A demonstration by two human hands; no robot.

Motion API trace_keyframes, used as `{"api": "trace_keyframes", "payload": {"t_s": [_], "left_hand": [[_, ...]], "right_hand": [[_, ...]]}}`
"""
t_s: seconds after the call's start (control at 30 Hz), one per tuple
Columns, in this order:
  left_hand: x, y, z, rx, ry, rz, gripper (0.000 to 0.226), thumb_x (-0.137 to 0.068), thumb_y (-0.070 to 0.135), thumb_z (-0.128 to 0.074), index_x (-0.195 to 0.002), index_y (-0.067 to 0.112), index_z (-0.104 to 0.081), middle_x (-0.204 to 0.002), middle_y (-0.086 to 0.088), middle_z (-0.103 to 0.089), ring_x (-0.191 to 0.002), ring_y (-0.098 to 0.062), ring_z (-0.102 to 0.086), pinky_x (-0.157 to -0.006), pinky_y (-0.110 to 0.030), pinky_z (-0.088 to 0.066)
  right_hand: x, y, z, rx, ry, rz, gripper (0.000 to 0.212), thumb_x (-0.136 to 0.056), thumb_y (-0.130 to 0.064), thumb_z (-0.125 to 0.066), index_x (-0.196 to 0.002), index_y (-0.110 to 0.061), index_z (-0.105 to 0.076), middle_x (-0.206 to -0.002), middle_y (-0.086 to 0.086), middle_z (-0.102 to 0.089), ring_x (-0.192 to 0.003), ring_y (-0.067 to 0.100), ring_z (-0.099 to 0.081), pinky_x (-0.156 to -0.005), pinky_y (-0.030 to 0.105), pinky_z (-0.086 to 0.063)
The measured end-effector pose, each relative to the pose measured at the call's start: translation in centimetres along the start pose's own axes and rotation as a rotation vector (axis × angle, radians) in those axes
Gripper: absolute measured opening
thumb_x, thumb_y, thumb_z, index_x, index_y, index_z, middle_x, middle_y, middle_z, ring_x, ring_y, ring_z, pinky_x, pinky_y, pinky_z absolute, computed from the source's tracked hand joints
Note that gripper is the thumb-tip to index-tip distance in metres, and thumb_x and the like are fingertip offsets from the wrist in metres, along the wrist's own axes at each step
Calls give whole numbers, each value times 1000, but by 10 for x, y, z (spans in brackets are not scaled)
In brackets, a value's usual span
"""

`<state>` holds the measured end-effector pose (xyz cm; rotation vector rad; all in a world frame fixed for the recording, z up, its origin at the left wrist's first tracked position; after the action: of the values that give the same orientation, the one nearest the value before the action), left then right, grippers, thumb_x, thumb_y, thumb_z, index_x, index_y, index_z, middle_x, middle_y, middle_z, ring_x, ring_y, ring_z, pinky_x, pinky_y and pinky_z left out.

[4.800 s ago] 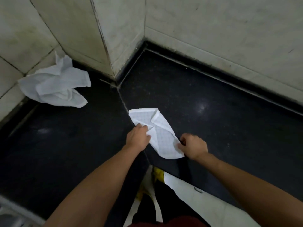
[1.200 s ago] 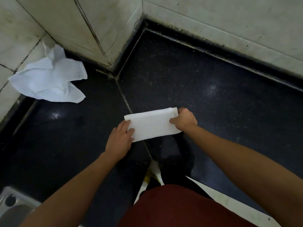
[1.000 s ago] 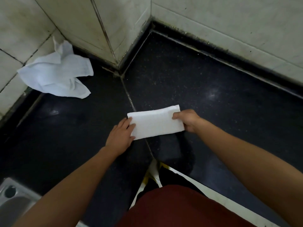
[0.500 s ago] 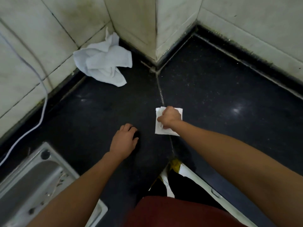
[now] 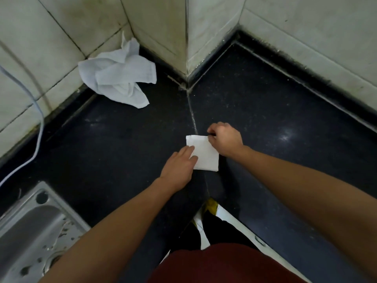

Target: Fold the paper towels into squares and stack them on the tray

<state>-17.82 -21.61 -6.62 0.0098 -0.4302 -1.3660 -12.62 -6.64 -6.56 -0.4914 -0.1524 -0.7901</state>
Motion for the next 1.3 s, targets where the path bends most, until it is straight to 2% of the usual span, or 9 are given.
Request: {"api": "trace_keyframes", "payload": {"t_s": [0.17,0.3,0.37,0.53,0.7,0.87,0.97,1.1,1.3], "left_hand": [[3,-3,-16,-89,-50,21,20,-89,13,-50,-105,8,-62,-116,-10,-52,-105,-27,-47,-85,-36,-40],[18,-6,-29,-112,-24,31,27,-71,9,-67,-98,8,-66,-98,-8,-58,-85,-26,-55,-70,-35,-47],[22,-5,-32,-108,-31,53,33,-71,10,-68,-104,7,-65,-102,-9,-58,-88,-27,-56,-72,-37,-49],[31,-8,-23,-83,-61,127,34,-92,18,-48,-123,9,-57,-130,-9,-46,-115,-27,-45,-94,-37,-40],[39,-11,9,-89,-11,109,28,-95,22,-45,-117,13,-59,-121,-5,-50,-111,-23,-48,-92,-34,-40],[29,7,39,-118,0,-5,25,-95,23,-43,-112,12,-58,-109,-6,-57,-101,-26,-56,-82,-37,-45],[21,41,53,-106,30,-123,22,-94,24,-46,-108,14,-59,-107,-7,-61,-97,-28,-60,-80,-39,-48],[17,113,54,-126,7,-272,23,-93,25,-46,-110,16,-59,-110,-4,-62,-99,-26,-59,-80,-37,-49],[24,262,55,-203,14,-585,25,-94,26,-47,-115,18,-59,-111,-3,-63,-99,-23,-60,-81,-37,-51]], "right_hand": [[-16,-12,-17,159,-206,97,44,-88,-44,-61,-126,-22,-53,-120,4,-58,-109,24,-55,-81,36,-46],[-23,-12,-30,216,-309,48,37,-86,-38,-65,-116,-20,-56,-110,5,-63,-97,25,-61,-72,34,-45],[-25,-12,-34,189,-365,17,36,-84,-35,-66,-115,-19,-57,-108,3,-63,-94,23,-62,-71,33,-47],[-12,-7,-29,-77,-468,-34,31,-79,-34,-70,-102,-14,-65,-97,2,-65,-89,21,-62,-73,33,-52],[28,0,24,-204,-220,39,15,-79,-32,-70,-87,-23,-60,-83,-2,-64,-79,19,-62,-65,32,-48],[95,26,77,-124,31,-7,16,-83,-31,-60,-98,-26,-60,-84,-3,-65,-77,20,-60,-61,32,-42],[156,55,100,-101,162,-110,17,-87,-35,-58,-101,-26,-61,-92,-5,-66,-83,19,-61,-67,34,-47],[243,100,117,-74,271,-267,20,-90,-40,-56,-102,-25,-61,-96,-5,-66,-83,18,-59,-66,33,-45],[385,177,131,-76,430,-506,17,-90,-43,-55,-85,-26,-52,-89,-2,-64,-84,25,-59,-63,33,-37]]}}
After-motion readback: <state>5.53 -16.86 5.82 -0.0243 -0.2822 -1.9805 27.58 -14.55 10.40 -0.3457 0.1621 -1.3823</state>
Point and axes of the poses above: each hand's wrist, its own x-axis away from the middle knuckle, its own z-axis out of the back of the hand, y = z × x, the point moved 8 cm from there along -x, towards the middle knuckle
